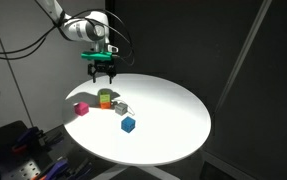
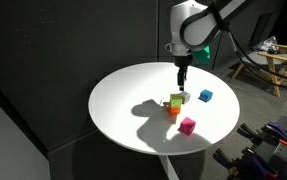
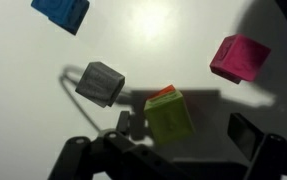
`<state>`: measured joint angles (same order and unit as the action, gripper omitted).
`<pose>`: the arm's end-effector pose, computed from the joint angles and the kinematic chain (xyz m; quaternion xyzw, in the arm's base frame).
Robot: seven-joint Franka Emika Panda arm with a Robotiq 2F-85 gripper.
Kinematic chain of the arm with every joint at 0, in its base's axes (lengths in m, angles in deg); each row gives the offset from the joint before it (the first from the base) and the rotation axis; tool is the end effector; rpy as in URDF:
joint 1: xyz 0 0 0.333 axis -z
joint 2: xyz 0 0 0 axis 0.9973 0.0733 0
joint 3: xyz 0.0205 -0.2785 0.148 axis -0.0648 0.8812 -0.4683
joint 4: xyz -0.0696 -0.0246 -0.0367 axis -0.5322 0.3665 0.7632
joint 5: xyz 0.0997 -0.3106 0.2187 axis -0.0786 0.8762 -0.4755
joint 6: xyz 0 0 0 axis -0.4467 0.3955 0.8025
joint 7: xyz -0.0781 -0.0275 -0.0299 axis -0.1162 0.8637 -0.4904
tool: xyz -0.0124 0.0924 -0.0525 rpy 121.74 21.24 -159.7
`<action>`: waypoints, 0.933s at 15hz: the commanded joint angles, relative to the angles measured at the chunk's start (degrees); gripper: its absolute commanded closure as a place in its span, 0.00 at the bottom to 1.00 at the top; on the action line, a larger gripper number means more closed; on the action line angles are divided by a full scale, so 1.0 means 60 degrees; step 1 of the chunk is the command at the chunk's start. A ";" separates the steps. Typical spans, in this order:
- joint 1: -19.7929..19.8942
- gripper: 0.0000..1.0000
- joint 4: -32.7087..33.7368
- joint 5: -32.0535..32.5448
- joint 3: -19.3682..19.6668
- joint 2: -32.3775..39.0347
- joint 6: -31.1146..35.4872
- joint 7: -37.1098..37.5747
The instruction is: Move the green block from the gray one to the orange one
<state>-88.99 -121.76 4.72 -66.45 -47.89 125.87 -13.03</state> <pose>0.5551 0.0908 0.2905 0.9599 0.2692 -0.0588 0.0508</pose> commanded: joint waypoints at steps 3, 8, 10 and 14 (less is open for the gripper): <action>-0.0055 0.00 -0.0925 -0.0735 0.0277 -0.1752 -0.0923 0.2002; -0.0035 0.00 -0.1732 -0.1091 0.0365 -0.3042 -0.1389 0.3164; -0.0028 0.00 -0.2079 -0.1160 0.0367 -0.3556 -0.1571 0.3394; -0.0005 0.00 -0.2714 -0.1355 0.0383 -0.4578 -0.1795 0.3525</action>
<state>-88.96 -134.33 -1.87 -64.59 -69.59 116.08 7.08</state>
